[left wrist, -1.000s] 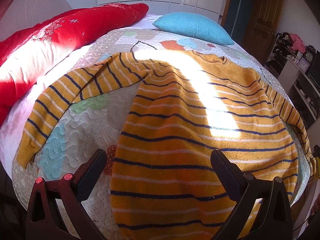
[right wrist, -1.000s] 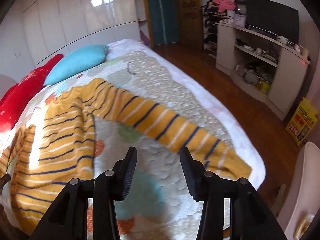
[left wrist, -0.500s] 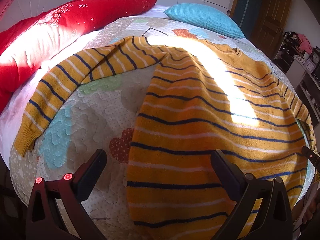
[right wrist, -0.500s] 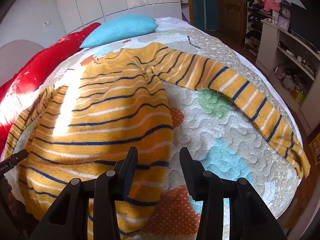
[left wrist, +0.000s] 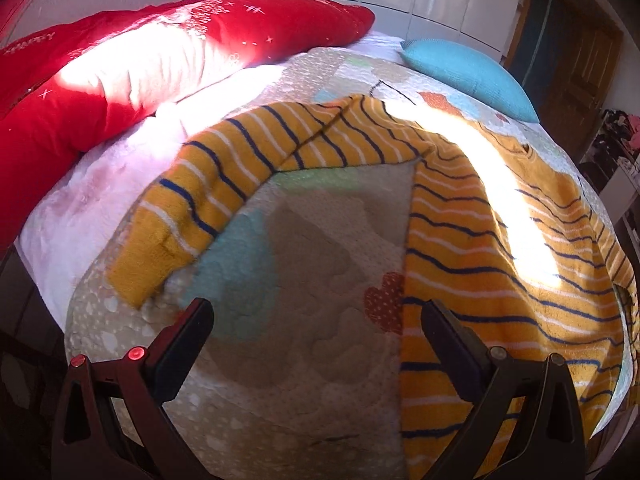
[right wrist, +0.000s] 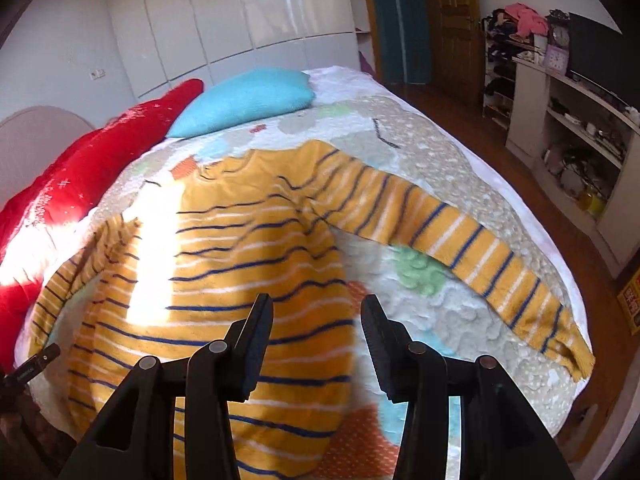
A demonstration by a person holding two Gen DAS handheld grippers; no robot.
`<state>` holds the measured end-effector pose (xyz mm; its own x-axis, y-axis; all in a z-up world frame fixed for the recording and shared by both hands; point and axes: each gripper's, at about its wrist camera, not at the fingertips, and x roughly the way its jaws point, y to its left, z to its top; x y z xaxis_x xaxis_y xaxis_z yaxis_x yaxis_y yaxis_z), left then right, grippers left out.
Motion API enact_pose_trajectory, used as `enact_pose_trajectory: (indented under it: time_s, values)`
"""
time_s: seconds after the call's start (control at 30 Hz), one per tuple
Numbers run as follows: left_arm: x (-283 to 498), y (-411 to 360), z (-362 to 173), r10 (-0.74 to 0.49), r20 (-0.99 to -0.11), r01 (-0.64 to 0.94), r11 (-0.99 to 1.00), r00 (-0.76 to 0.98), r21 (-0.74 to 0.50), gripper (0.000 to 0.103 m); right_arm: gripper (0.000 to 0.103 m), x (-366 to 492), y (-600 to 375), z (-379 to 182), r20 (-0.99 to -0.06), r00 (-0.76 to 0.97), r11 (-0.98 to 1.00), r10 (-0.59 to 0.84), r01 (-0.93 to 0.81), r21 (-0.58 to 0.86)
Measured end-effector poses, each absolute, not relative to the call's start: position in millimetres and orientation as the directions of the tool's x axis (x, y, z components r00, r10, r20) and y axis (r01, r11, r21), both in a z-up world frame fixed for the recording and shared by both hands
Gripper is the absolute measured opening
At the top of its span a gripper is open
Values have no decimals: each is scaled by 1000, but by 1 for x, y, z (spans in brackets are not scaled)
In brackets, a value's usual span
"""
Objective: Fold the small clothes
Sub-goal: 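Grasp the sweater sleeve cuff with the left gripper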
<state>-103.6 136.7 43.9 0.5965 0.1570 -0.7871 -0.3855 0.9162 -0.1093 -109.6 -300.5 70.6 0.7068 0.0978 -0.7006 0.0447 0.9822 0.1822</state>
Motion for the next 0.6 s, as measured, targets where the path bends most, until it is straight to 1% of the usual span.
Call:
enact_pose_trajectory:
  time_s: [0.13, 0.23, 0.4, 0.53, 0.6]
  values:
    - [-109, 170, 53, 233, -776, -460, 884, 587, -82, 103, 50, -91, -254, 71, -701, 687, 977, 192, -69, 201]
    - [-116, 199, 60, 276, -764, -510, 857, 584, -80, 103, 50, -85, -220, 60, -711, 651, 963, 267, -153, 222]
    - [-121, 244, 60, 347, -747, -559, 828, 567, -40, 103, 50, -81, -171, 33, -748, 581, 945, 321, -255, 208]
    - [-116, 264, 53, 301, -762, -523, 850, 574, -59, 103, 50, -80, -151, 16, -776, 543, 939, 320, -290, 184]
    - [-114, 260, 50, 262, -759, -472, 879, 596, -66, 103, 50, -81, -148, 9, -788, 530, 940, 314, -292, 177]
